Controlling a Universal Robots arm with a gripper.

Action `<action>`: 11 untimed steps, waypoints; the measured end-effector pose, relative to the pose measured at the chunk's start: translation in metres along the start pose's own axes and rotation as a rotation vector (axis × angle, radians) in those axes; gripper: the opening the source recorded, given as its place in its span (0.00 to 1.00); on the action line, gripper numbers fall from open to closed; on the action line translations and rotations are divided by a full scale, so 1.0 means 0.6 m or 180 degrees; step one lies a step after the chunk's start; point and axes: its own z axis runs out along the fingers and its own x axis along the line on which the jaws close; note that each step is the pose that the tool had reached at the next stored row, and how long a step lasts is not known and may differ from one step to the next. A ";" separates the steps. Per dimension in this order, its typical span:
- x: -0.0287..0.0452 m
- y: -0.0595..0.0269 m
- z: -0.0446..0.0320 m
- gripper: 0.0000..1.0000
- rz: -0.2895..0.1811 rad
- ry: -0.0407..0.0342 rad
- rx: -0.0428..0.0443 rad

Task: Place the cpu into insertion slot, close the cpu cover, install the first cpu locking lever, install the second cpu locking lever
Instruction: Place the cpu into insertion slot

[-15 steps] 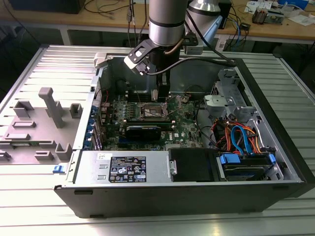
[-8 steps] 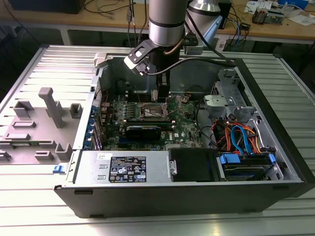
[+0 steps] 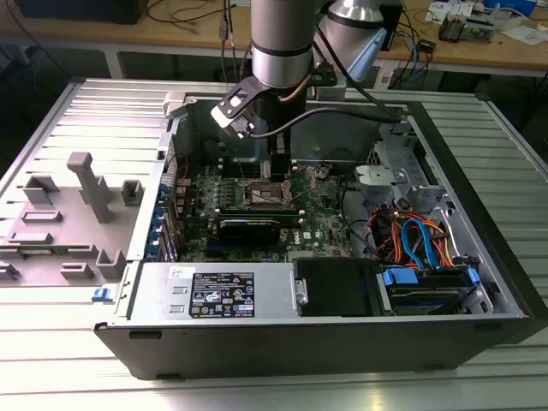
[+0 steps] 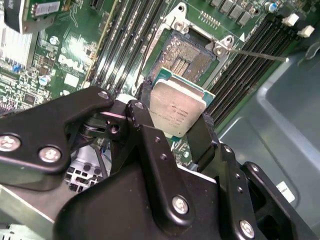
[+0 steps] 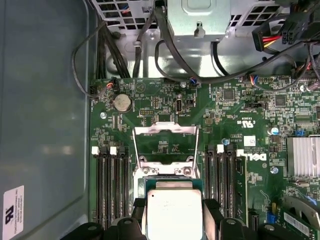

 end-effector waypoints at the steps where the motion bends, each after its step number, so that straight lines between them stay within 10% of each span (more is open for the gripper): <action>1: 0.000 -0.005 0.003 0.54 -0.0002 0.0000 -0.0021; 11: 0.002 -0.018 0.034 0.54 -0.0003 0.0000 -0.0042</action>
